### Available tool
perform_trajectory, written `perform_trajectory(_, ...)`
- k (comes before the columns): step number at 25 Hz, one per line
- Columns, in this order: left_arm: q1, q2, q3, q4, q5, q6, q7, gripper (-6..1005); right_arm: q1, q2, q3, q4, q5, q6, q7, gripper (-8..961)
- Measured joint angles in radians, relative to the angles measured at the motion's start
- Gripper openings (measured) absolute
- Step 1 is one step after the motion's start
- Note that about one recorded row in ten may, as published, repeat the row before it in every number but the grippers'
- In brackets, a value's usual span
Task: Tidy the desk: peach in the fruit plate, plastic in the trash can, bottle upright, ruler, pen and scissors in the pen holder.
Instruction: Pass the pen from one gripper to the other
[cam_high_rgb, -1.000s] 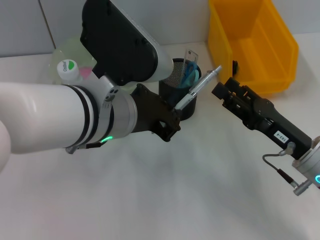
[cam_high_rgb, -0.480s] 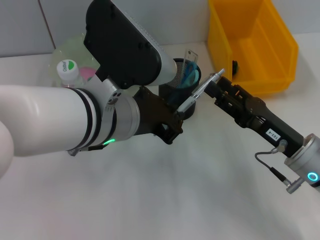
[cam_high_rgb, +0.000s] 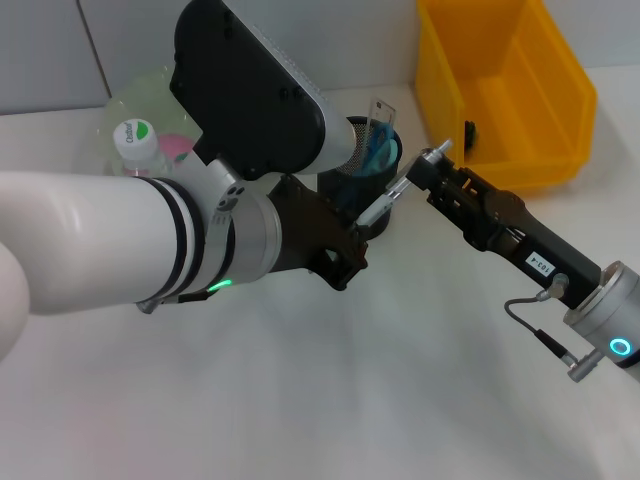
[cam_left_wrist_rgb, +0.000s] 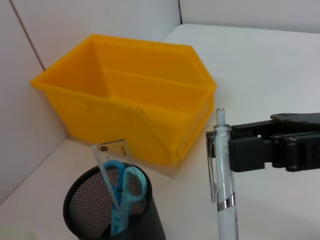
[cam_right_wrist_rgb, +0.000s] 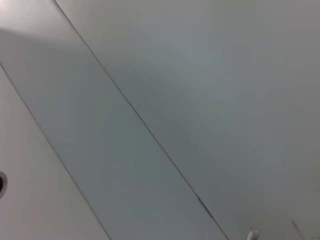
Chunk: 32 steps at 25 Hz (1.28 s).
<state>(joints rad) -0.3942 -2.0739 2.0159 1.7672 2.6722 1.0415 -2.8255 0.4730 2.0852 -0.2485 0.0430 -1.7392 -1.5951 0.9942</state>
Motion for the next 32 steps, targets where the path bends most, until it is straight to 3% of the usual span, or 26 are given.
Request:
perform_trajectory(2, 0.000, 0.000, 0.001, 0.001, 0.000, 0.000, 0.000, 118, 0.000, 0.000, 0.000, 0.000, 0.000, 0.000, 0.000, 508)
perform_trajectory(8, 0.000, 0.000, 0.006, 0.003, 0.000, 0.000, 0.000, 118, -0.001, 0.001, 0.000, 0.001, -0.001, 0.000, 0.004, 397)
perform_trajectory(26, 0.000, 0.000, 0.011, 0.010, -0.002, 0.004, 0.000, 118, 0.006, 0.000, -0.002, 0.001, -0.002, -0.004, 0.017, 268)
perform_trajectory(32, -0.003, -0.002, 0.019, 0.009, -0.006, -0.002, 0.000, 118, -0.006, 0.001, 0.000, 0.006, -0.001, -0.035, -0.029, 172)
